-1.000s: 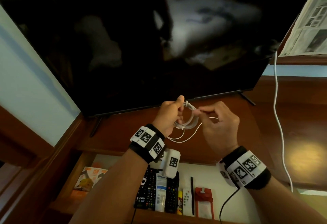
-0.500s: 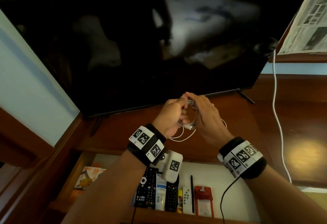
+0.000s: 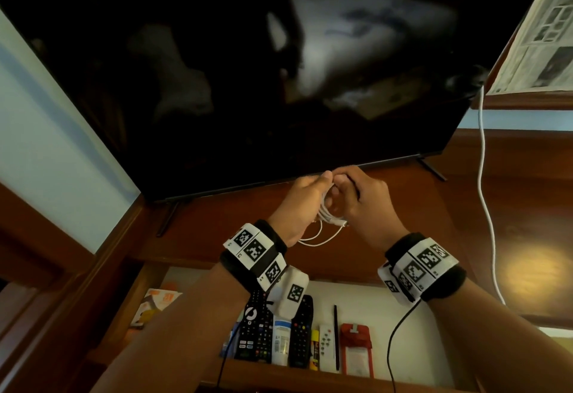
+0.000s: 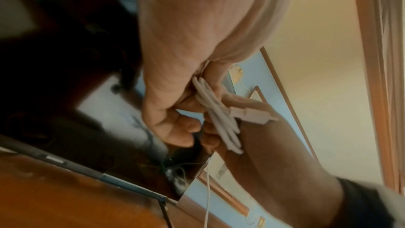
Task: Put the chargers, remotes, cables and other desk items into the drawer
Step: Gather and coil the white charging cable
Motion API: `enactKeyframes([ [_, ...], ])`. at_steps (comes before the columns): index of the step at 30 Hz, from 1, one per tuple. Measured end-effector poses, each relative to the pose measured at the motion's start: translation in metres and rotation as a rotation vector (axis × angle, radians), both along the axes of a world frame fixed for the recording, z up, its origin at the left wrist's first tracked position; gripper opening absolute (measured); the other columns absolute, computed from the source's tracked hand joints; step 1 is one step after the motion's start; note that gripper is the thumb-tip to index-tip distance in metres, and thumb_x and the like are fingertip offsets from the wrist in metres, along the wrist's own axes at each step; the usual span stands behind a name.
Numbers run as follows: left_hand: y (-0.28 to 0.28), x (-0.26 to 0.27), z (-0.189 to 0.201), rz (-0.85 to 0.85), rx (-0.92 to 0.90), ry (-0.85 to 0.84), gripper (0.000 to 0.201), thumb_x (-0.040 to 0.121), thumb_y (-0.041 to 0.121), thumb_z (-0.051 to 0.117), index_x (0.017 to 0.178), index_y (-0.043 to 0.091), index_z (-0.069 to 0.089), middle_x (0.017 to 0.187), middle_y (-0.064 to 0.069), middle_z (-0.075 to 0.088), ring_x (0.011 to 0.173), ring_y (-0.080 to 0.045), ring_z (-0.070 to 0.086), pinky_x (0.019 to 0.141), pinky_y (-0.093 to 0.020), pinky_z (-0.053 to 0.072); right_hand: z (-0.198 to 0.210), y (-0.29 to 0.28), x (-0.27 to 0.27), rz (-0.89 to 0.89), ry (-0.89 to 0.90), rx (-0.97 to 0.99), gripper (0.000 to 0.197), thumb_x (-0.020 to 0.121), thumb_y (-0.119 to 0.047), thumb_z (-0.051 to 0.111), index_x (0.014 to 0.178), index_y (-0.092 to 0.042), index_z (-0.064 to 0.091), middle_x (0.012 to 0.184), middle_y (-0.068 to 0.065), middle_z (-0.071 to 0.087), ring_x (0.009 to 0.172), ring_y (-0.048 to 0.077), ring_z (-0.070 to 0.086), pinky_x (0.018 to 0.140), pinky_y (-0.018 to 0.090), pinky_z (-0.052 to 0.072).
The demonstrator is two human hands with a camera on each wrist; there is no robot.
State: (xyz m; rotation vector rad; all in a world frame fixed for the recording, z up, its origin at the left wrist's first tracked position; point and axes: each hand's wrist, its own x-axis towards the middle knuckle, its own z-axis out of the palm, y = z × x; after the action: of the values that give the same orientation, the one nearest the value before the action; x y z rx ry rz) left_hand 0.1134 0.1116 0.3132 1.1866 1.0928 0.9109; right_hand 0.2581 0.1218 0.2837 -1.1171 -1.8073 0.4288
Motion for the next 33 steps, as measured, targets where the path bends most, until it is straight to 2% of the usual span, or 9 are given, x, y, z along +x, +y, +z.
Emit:
enactKeyframes([
  [3, -0.006, -0.012, -0.008, -0.088, -0.068, -0.042, 0.028, 0.108, 0.025, 0.049, 0.112, 0.002, 0.064, 0.099, -0.015, 0.066, 0.089, -0.029, 0.069, 0.082, -0.047, 0.061, 0.001, 0.004, 0.006, -0.07, 0.032, 0.013, 0.014, 0.103, -0.008, 0.051, 0.104, -0.008, 0.065, 0.07, -0.007, 0.063, 0.055, 0.005, 0.06, 0.047, 0.011, 0.039],
  [7, -0.014, -0.026, -0.019, -0.085, -0.028, -0.021, 0.018, 0.102, 0.012, 0.06, 0.112, -0.002, 0.068, 0.093, -0.017, 0.065, 0.082, -0.032, 0.071, 0.08, -0.045, 0.062, 0.0, 0.004, 0.012, -0.101, 0.028, 0.006, 0.015, 0.103, -0.011, 0.052, 0.107, -0.01, 0.066, 0.064, -0.009, 0.059, 0.045, 0.016, 0.053, 0.039, 0.016, 0.033],
  [10, -0.013, -0.027, -0.018, -0.046, -0.041, -0.035, 0.019, 0.1, 0.01, 0.063, 0.112, -0.004, 0.069, 0.1, -0.023, 0.071, 0.089, -0.034, 0.074, 0.085, -0.049, 0.062, -0.003, 0.003, 0.01, -0.108, 0.019, 0.019, 0.015, 0.104, -0.012, 0.052, 0.109, -0.008, 0.066, 0.064, -0.007, 0.06, 0.046, 0.017, 0.056, 0.039, 0.016, 0.035],
  [13, -0.014, -0.028, -0.015, -0.01, -0.048, -0.038, 0.018, 0.098, 0.008, 0.065, 0.11, -0.005, 0.069, 0.097, -0.024, 0.073, 0.082, -0.035, 0.073, 0.078, -0.045, 0.063, -0.004, 0.003, 0.008, -0.112, 0.019, 0.031, 0.015, 0.104, -0.012, 0.052, 0.11, -0.008, 0.066, 0.067, -0.007, 0.06, 0.048, 0.011, 0.057, 0.04, 0.012, 0.034],
  [17, -0.014, -0.029, -0.015, 0.075, -0.007, 0.026, 0.013, 0.092, 0.005, 0.073, 0.104, -0.001, 0.073, 0.093, -0.025, 0.075, 0.071, -0.027, 0.073, 0.065, -0.031, 0.061, -0.009, 0.0, 0.006, -0.121, 0.004, 0.07, 0.015, 0.103, -0.01, 0.053, 0.111, -0.007, 0.065, 0.067, -0.003, 0.06, 0.052, 0.017, 0.057, 0.041, 0.014, 0.035],
  [22, -0.014, -0.032, -0.02, 0.125, -0.024, 0.021, 0.013, 0.091, 0.004, 0.074, 0.103, -0.002, 0.074, 0.09, -0.021, 0.076, 0.071, -0.027, 0.073, 0.066, -0.032, 0.061, -0.013, -0.002, 0.005, -0.123, -0.014, 0.152, 0.014, 0.101, -0.006, 0.055, 0.11, -0.003, 0.065, 0.077, -0.005, 0.06, 0.06, -0.003, 0.055, 0.055, 0.006, 0.039],
  [28, -0.014, -0.032, -0.02, 0.075, -0.047, 0.017, 0.019, 0.092, 0.002, 0.072, 0.11, -0.001, 0.069, 0.095, -0.022, 0.075, 0.07, -0.023, 0.07, 0.065, -0.032, 0.061, -0.02, -0.003, 0.003, -0.145, -0.034, 0.193, 0.013, 0.1, -0.005, 0.055, 0.108, -0.002, 0.064, 0.087, -0.003, 0.064, 0.068, -0.007, 0.054, 0.067, 0.002, 0.04],
  [31, -0.019, -0.025, -0.026, 0.083, -0.045, -0.066, 0.025, 0.089, 0.001, 0.075, 0.112, 0.0, 0.066, 0.094, -0.018, 0.075, 0.075, -0.026, 0.071, 0.07, -0.036, 0.062, -0.019, -0.005, -0.001, -0.164, 0.04, 0.169, 0.012, 0.1, -0.004, 0.054, 0.106, -0.003, 0.064, 0.077, -0.005, 0.061, 0.058, -0.007, 0.052, 0.057, 0.005, 0.039],
  [33, -0.022, -0.019, -0.033, 0.136, -0.022, -0.106, 0.024, 0.089, 0.002, 0.075, 0.11, 0.0, 0.063, 0.088, -0.013, 0.073, 0.074, -0.026, 0.07, 0.071, -0.039, 0.063, -0.017, -0.008, -0.005, -0.173, 0.131, 0.096, 0.013, 0.102, -0.007, 0.052, 0.105, -0.006, 0.064, 0.068, -0.004, 0.059, 0.049, 0.005, 0.051, 0.046, 0.01, 0.036],
])
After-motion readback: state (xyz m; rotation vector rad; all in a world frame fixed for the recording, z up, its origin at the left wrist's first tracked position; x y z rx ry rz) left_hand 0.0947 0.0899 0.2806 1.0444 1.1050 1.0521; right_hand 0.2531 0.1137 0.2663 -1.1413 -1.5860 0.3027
